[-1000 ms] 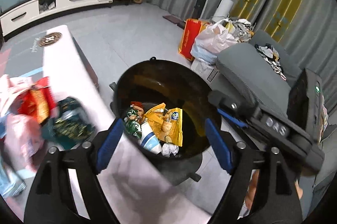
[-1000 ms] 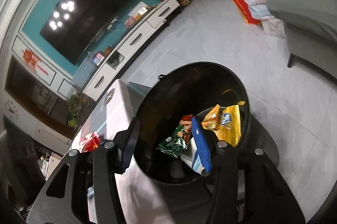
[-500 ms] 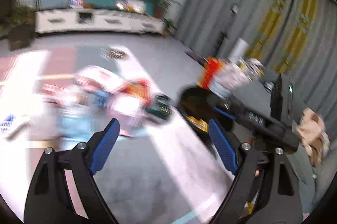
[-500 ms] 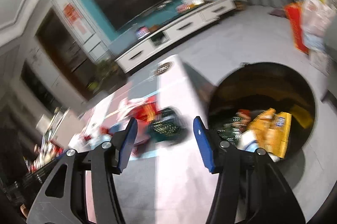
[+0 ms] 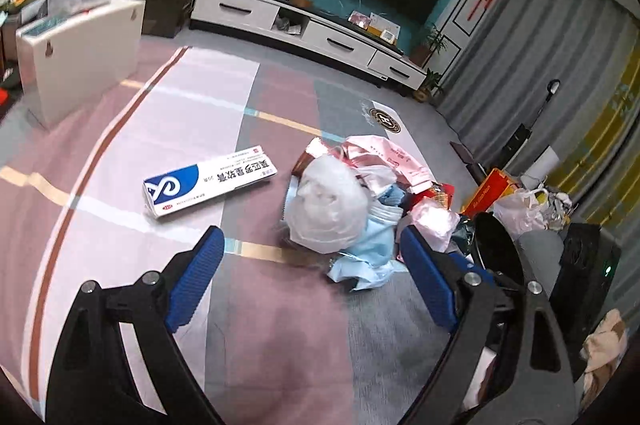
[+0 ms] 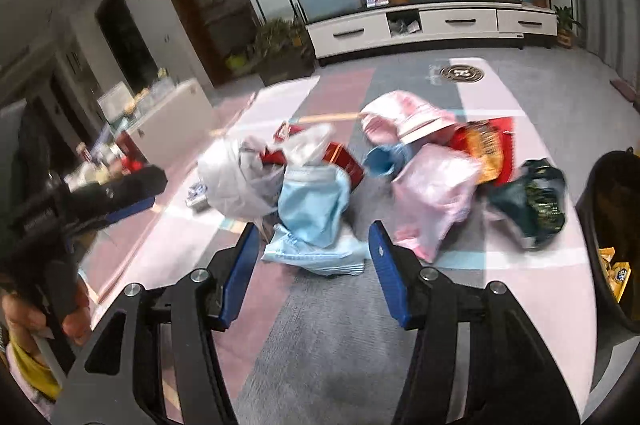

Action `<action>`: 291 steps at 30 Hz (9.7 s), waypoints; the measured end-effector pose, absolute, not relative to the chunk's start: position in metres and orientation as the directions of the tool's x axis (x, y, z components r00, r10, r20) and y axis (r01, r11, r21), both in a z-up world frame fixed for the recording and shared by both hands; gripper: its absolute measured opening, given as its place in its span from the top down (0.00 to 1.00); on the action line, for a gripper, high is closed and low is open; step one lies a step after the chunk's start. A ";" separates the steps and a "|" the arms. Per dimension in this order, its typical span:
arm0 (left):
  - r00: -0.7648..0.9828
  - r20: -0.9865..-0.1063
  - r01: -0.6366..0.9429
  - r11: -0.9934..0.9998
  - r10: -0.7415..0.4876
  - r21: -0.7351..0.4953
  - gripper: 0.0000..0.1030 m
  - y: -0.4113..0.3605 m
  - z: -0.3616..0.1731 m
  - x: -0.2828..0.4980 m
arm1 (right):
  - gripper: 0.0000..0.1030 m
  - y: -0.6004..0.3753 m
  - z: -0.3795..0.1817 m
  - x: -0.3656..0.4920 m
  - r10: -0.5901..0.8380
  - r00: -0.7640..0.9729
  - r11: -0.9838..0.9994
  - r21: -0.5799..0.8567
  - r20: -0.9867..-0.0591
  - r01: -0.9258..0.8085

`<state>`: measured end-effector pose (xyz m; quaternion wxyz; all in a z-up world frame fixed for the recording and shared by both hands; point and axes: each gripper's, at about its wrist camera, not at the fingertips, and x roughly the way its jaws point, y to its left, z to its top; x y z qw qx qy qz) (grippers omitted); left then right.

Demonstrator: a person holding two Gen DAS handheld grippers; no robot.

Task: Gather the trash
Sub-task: 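Grasp the blue face mask with the right gripper while the left gripper grasps the white plastic bag, then carry the mask and white plastic bag to the black bin and release both, then grasp the pink plastic bag with the right gripper while the left gripper grasps the clear wrapper, then carry the pink bag and clear wrapper over the black bin and release both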

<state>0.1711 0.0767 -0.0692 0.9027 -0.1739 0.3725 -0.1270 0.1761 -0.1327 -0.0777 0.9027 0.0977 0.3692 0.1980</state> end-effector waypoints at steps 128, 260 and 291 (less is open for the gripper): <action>0.551 -0.605 0.570 0.788 -0.575 -0.230 0.13 -0.174 -0.059 0.127 | 0.46 -0.352 -0.073 0.105 0.113 0.786 0.886 0.419 -0.608 0.197; 0.434 -0.678 0.545 0.772 -0.594 -0.327 0.75 -0.235 -0.059 0.151 | 0.82 -0.402 -0.071 0.071 0.003 0.835 0.845 0.448 -0.550 0.292; 0.427 -0.704 0.582 0.768 -0.567 -0.266 0.17 -0.234 -0.088 0.161 | 0.55 -0.416 -0.101 0.105 0.003 0.769 0.804 0.459 -0.639 0.378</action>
